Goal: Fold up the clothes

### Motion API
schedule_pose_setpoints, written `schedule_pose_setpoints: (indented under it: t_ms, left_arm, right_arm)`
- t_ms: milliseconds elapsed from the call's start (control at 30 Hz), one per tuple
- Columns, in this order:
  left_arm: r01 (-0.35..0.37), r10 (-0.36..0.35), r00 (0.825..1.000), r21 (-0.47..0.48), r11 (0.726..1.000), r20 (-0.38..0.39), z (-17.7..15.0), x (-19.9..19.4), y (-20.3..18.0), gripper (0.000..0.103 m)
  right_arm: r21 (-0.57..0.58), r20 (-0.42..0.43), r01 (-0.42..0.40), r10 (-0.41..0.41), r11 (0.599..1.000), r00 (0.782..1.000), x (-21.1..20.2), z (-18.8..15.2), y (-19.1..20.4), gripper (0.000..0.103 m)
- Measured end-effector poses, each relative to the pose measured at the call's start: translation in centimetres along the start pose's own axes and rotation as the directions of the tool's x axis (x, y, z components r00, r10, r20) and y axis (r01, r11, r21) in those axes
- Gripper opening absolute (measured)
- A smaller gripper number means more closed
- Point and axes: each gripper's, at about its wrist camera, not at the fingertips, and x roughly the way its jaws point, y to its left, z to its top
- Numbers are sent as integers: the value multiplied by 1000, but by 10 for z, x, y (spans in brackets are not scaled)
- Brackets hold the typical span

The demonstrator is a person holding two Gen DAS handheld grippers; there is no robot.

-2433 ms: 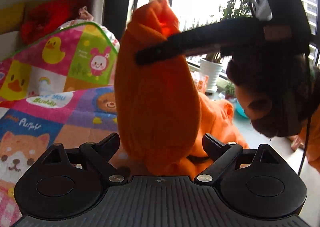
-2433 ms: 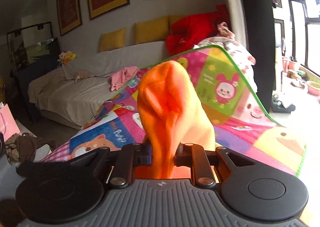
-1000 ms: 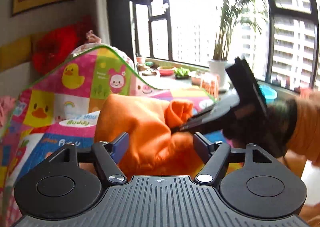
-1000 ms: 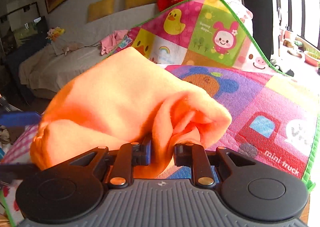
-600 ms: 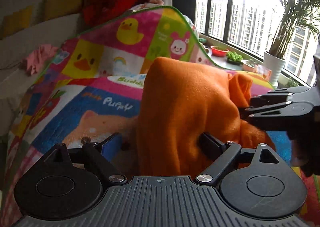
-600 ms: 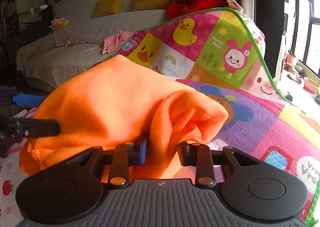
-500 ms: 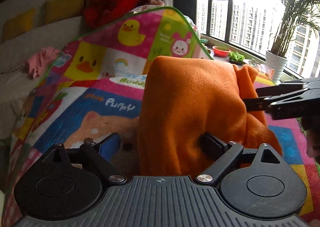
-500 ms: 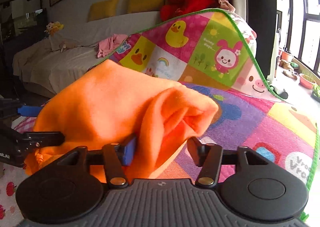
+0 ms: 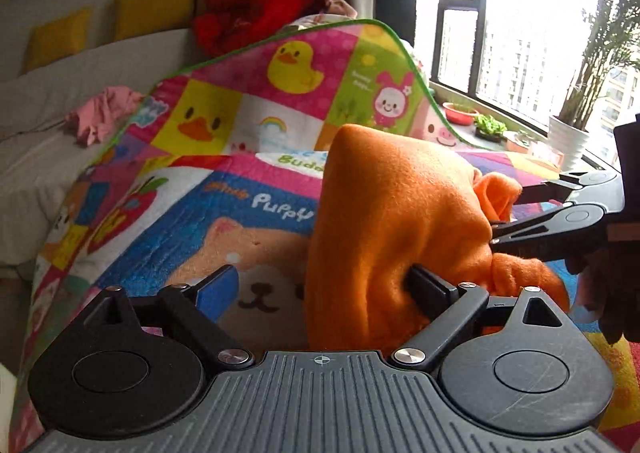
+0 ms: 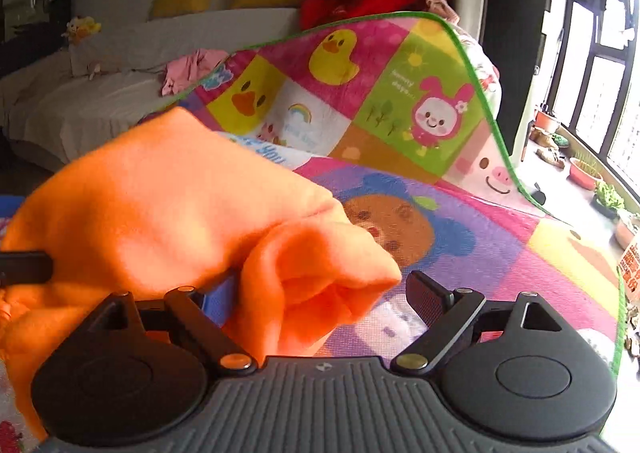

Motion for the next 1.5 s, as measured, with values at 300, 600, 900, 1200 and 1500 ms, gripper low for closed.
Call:
schedule_pose_setpoints:
  t_ms: [300,600,900,1200,1500]
  left_arm:
    - [10,-9,1000,-34,999,7,-2,0,8,96]
    - [49,-48,999,-90,995,18,-1,-5,19,96]
    - [91,-89,996,-88,992,26,-2,-9,19,96]
    - [101,-99,995,-130,986,20,-6,-1,31,96]
    - [169,-165,986,-224,960,39,-6,-4,53,85]
  right_arm:
    - [-18,33,-5,6,1000,999,-22,12,8,89]
    - [-158,25,-107,112,982,993,-60,-19,55,97]
    - [-239,30,-47,56,970,998,-43,-26,71,103]
    - [116,67,-235,228,965,971,-64,-10,15,102]
    - [135,52,-317,313,939,948,-36,19,40,52]
